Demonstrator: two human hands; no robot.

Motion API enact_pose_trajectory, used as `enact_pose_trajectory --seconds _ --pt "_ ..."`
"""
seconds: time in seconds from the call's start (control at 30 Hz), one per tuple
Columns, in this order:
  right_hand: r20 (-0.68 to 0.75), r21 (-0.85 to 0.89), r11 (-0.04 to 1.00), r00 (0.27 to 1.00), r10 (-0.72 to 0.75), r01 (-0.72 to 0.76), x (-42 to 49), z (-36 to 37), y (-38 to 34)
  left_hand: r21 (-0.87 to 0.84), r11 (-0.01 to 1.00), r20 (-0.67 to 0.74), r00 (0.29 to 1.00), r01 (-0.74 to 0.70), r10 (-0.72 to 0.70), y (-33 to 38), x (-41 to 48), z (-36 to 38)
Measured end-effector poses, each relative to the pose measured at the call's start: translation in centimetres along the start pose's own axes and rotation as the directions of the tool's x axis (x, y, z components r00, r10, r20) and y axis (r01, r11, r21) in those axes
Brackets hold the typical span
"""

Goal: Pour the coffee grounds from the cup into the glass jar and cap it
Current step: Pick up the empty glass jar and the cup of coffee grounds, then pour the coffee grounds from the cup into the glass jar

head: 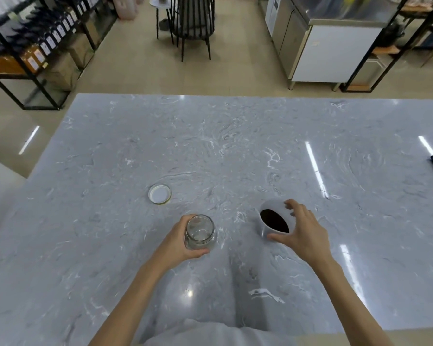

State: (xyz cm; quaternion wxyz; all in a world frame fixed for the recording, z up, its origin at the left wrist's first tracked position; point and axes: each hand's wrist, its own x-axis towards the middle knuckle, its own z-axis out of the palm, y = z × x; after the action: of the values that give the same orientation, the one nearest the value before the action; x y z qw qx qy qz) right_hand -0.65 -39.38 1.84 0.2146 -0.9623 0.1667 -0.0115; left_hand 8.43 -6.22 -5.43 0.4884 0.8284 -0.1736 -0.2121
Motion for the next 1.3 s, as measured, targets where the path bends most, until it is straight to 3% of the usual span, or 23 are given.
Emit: enact_pose_trajectory --seconds 0.13,0.23,0.37,0.63,0.77,0.93,1.07,1.17,1.3 --pt "0.044 0.003 1.000 0.999 0.008 -0.008 -0.3 1.8 0.3 0.019 1.000 0.009 1.000 -0.011 0.011 0.1 0.0 -0.1" --pt "0.134 0.191 0.980 0.990 0.031 -0.057 -0.9 2.9 1.5 0.037 0.999 0.019 1.000 -0.008 0.008 0.1 0.0 -0.1" --pt "0.271 0.337 0.941 0.959 -0.082 -0.014 -0.3 2.6 2.7 0.048 0.999 0.020 1.000 -0.004 0.003 0.1 0.2 -0.1" --pt "0.146 0.562 0.827 0.985 -0.088 -0.009 -0.7 4.0 2.2 0.063 0.998 -0.002 1.000 -0.010 0.010 0.5 0.2 0.2" --pt "0.097 0.497 0.866 0.988 -0.117 0.053 -0.4 2.3 1.3 0.043 0.999 -0.014 1.000 -0.013 0.014 1.9 1.0 0.7" --pt "0.080 0.254 0.951 0.975 -0.205 0.179 1.1 -2.6 -1.5 0.065 0.996 -0.015 0.998 -0.056 0.057 5.5 2.2 0.1" --pt "-0.004 0.332 0.927 0.983 -0.182 0.173 2.5 -6.6 -2.4 0.108 0.988 -0.050 0.992 -0.106 0.112 9.3 3.1 -1.4" --pt "0.049 0.371 0.900 0.963 -0.264 0.228 3.4 -10.1 -4.0 0.175 0.978 -0.072 0.990 -0.111 0.125 12.5 3.6 -2.9" --pt "0.080 0.296 0.902 0.933 -0.351 0.314 5.3 -15.7 -7.0 0.225 0.966 -0.071 0.987 -0.128 0.147 17.3 4.5 -4.5"
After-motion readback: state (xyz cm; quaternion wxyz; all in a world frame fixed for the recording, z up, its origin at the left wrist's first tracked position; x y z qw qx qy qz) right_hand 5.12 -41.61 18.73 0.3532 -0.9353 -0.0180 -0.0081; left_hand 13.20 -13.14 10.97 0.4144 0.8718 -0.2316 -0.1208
